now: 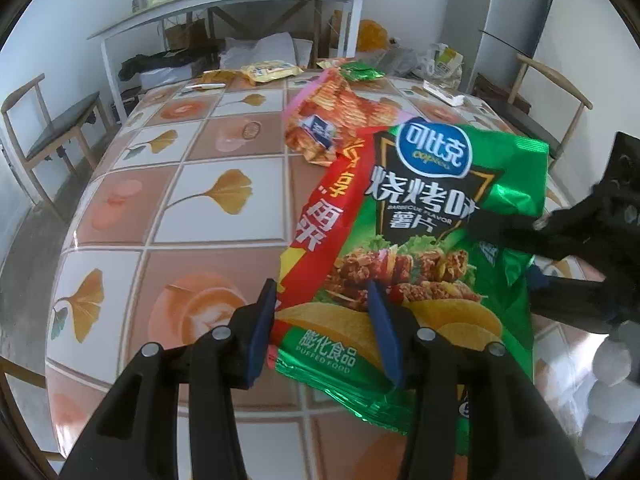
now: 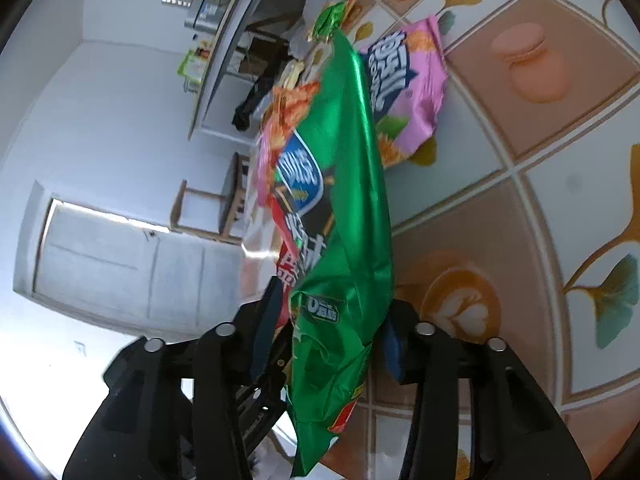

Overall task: Collect trash
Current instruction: 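Grasp the green chip bag with the right tool while the left tool grasps the pink chip bag, then lift and carry the green and pink chip bags toward the blue wastebasket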

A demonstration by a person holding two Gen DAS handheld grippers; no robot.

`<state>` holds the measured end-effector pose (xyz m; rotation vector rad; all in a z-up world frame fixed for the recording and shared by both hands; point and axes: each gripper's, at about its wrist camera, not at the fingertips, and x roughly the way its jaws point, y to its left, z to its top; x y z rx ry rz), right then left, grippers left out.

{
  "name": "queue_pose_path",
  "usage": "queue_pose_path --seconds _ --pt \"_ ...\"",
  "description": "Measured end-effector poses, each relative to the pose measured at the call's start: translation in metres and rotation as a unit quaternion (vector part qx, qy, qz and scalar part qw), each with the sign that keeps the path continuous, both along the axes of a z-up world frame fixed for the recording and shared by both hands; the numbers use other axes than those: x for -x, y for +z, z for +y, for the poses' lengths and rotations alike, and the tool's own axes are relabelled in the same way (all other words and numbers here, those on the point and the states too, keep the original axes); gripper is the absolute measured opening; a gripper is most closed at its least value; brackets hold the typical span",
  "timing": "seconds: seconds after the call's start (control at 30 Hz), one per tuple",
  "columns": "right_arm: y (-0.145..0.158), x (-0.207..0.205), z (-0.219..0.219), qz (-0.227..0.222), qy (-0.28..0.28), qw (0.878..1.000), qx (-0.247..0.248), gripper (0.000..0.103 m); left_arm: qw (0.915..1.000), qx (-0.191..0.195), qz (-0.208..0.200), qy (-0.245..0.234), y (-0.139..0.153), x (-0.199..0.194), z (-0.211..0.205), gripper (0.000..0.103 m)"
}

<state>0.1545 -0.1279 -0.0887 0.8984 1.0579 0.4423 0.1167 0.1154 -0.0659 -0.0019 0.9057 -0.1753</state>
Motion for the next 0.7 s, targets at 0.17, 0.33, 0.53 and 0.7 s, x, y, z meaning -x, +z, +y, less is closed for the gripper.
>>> queue_pose_path --seconds 0.17,0.33,0.53,0.7 --pt "0.002 0.011 -0.013 -0.023 0.003 1.000 0.011 0.032 0.9997 0.019 0.008 -0.014 0.002 0.011 -0.005 0.045" --pt "0.006 0.019 -0.036 -0.037 0.013 0.999 0.018 0.024 0.9942 0.097 0.026 -0.038 0.008 0.009 0.000 0.045" --pt "0.015 0.036 -0.071 -0.065 0.021 0.998 0.014 0.017 0.9878 0.155 0.012 -0.006 0.031 -0.029 0.018 0.046" --pt "0.011 0.046 -0.100 -0.066 0.003 0.998 0.009 0.016 0.9784 0.202 0.041 0.003 0.031 -0.072 0.013 0.063"
